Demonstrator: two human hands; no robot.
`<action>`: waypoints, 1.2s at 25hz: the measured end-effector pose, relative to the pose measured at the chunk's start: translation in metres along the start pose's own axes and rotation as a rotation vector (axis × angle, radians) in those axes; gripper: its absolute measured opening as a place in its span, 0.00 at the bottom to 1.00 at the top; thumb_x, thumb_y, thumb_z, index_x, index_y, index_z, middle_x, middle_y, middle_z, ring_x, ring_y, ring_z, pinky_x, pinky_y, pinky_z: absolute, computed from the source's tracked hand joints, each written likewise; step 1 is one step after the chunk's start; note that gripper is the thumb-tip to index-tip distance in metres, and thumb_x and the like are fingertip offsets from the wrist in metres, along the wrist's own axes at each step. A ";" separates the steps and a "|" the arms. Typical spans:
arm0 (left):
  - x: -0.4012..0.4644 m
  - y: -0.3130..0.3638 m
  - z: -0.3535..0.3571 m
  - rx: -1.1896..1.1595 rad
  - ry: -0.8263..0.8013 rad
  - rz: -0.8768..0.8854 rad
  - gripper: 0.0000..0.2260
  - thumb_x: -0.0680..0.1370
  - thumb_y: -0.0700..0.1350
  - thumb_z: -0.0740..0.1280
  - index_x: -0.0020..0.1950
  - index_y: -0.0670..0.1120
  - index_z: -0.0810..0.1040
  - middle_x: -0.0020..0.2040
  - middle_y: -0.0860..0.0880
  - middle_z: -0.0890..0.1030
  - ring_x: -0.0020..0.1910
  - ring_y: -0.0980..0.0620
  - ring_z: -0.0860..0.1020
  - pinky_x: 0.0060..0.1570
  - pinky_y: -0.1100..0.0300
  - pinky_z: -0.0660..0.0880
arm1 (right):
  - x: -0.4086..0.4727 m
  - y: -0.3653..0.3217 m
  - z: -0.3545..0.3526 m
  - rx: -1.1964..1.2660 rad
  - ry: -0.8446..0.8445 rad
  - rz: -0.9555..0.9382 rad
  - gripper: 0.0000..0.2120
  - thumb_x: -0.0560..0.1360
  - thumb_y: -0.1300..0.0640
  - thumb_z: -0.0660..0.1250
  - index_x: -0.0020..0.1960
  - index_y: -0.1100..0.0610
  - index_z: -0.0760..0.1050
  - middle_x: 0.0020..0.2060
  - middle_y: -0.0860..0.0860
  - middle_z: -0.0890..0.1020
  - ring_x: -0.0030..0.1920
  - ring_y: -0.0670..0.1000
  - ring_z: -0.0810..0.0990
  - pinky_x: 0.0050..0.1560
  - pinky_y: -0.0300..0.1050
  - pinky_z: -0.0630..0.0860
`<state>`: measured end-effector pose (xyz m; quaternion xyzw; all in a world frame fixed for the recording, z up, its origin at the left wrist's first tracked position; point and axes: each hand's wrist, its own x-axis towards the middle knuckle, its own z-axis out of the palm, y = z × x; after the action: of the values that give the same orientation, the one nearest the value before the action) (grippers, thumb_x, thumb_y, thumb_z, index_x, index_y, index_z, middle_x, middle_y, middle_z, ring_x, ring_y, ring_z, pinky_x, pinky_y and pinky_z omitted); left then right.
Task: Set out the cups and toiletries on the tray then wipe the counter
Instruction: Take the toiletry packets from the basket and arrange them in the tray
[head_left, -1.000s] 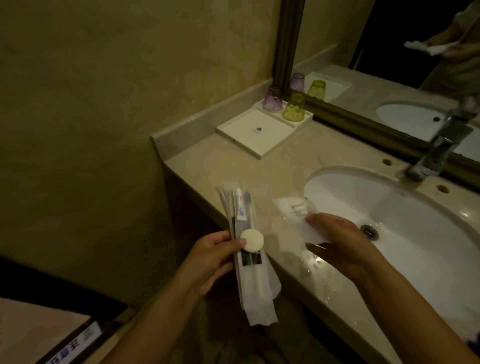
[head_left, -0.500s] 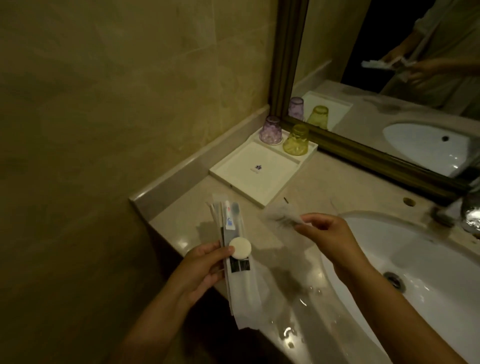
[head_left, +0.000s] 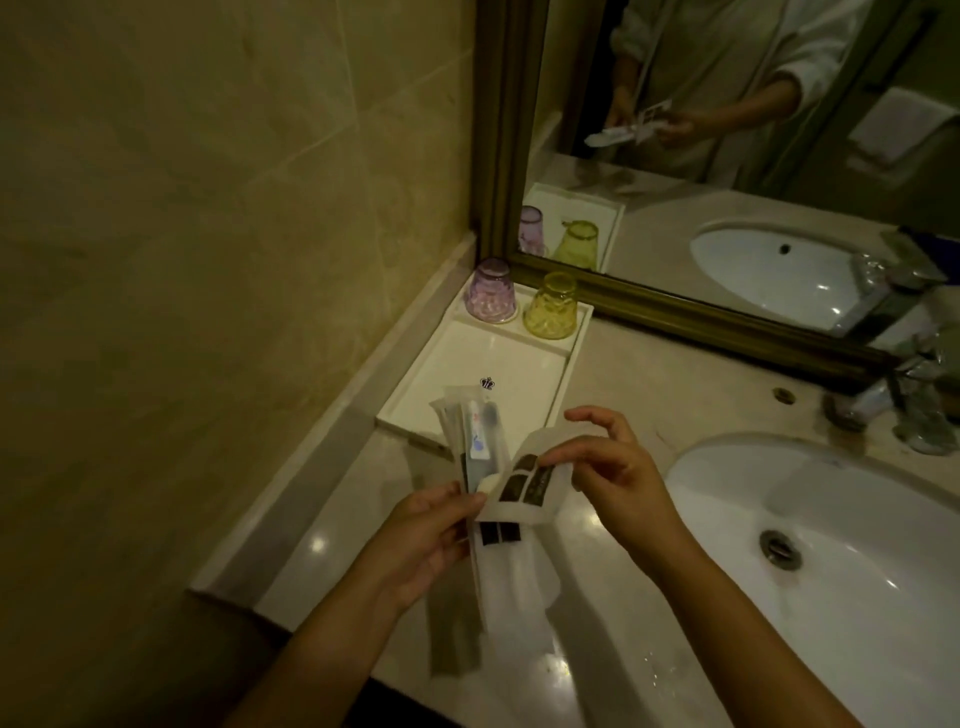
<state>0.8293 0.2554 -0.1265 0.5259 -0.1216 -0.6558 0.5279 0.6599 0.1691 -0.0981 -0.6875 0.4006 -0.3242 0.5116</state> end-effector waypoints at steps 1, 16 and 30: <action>0.004 0.002 -0.001 0.010 0.002 -0.002 0.10 0.75 0.36 0.64 0.55 0.40 0.79 0.50 0.40 0.83 0.47 0.46 0.81 0.47 0.55 0.79 | 0.003 0.004 0.001 0.055 0.015 0.033 0.20 0.74 0.69 0.62 0.35 0.48 0.81 0.55 0.45 0.72 0.57 0.44 0.74 0.48 0.34 0.77; 0.036 -0.003 -0.039 0.077 0.250 0.028 0.07 0.74 0.38 0.65 0.51 0.42 0.78 0.39 0.45 0.85 0.39 0.49 0.84 0.38 0.57 0.81 | 0.124 0.065 -0.003 0.161 0.092 0.313 0.21 0.69 0.74 0.65 0.57 0.57 0.74 0.45 0.56 0.78 0.46 0.54 0.79 0.44 0.44 0.80; 0.051 -0.014 -0.038 0.027 0.226 0.048 0.16 0.63 0.44 0.70 0.50 0.44 0.80 0.40 0.45 0.86 0.42 0.48 0.82 0.43 0.55 0.78 | 0.119 0.115 0.014 -0.965 -0.048 -0.283 0.15 0.66 0.56 0.73 0.53 0.55 0.80 0.59 0.58 0.78 0.61 0.60 0.73 0.62 0.59 0.64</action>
<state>0.8579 0.2342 -0.1815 0.6003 -0.0827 -0.5778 0.5467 0.7023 0.0527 -0.2085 -0.9006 0.3957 -0.1524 0.0954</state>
